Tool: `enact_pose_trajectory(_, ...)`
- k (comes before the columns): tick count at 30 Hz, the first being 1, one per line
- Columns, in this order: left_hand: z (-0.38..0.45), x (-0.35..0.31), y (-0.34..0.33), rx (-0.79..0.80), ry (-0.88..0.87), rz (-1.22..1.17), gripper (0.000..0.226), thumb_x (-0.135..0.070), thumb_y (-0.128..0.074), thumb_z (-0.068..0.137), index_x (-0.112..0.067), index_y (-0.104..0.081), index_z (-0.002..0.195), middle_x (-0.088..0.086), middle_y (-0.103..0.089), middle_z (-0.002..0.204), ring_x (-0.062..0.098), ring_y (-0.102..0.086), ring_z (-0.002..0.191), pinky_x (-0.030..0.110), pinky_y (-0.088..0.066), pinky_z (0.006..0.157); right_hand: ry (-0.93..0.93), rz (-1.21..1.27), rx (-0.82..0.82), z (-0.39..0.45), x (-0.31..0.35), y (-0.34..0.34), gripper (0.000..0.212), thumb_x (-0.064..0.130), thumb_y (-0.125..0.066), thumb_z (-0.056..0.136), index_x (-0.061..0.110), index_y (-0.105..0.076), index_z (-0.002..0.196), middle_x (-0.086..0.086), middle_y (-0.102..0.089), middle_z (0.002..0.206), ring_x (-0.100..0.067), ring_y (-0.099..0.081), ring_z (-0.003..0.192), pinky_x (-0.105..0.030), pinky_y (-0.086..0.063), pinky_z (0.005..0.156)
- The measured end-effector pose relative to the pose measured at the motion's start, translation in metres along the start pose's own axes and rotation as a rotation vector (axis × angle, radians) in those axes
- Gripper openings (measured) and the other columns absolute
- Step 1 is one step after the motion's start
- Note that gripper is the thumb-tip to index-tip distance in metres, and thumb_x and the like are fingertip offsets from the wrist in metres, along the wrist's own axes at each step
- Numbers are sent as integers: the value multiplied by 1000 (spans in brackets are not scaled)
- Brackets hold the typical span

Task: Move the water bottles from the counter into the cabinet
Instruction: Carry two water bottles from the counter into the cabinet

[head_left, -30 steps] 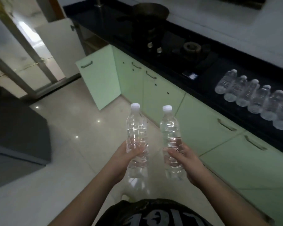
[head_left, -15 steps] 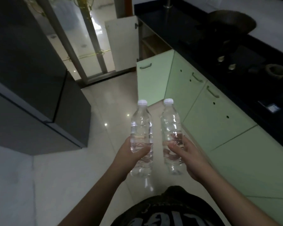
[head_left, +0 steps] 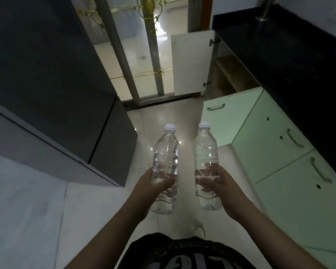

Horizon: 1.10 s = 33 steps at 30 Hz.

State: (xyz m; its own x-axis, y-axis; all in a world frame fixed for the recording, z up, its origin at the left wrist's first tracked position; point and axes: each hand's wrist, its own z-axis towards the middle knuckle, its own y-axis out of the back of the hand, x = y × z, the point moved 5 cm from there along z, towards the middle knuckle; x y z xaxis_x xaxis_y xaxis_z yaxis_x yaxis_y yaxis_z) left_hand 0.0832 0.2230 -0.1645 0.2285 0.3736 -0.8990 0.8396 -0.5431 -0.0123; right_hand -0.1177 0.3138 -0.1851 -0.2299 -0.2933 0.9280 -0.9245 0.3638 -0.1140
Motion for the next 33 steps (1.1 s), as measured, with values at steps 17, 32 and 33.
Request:
enact_pose_trajectory(17, 190, -79, 199, -204, 32, -131, 40, -24, -78, 82, -11, -60, 116, 17, -72, 105, 30, -73, 89, 37, -61, 69, -2, -288, -17, 273, 86, -140, 44, 37, -81, 69, 26, -63, 107, 2, -73, 99, -13, -72, 86, -35, -56, 78)
enact_pose_trajectory(32, 424, -175, 210, -77, -30, 77, 37, -40, -80, 70, -24, -68, 102, -3, -77, 91, 15, -74, 82, 28, -57, 67, 9, -282, -270, 450, 147, -112, 36, 32, -81, 71, 38, -59, 99, 16, -72, 90, 0, -69, 77, -31, -55, 74)
enact_pose_trajectory(33, 444, -183, 206, -69, -32, 103, 41, -46, -79, 67, -27, -68, 101, -3, -77, 91, 15, -74, 82, 31, -58, 70, 9, -262, -277, 466, 150, -105, 36, 32, -81, 71, 37, -59, 99, 17, -72, 90, -1, -70, 77, -31, -55, 73)
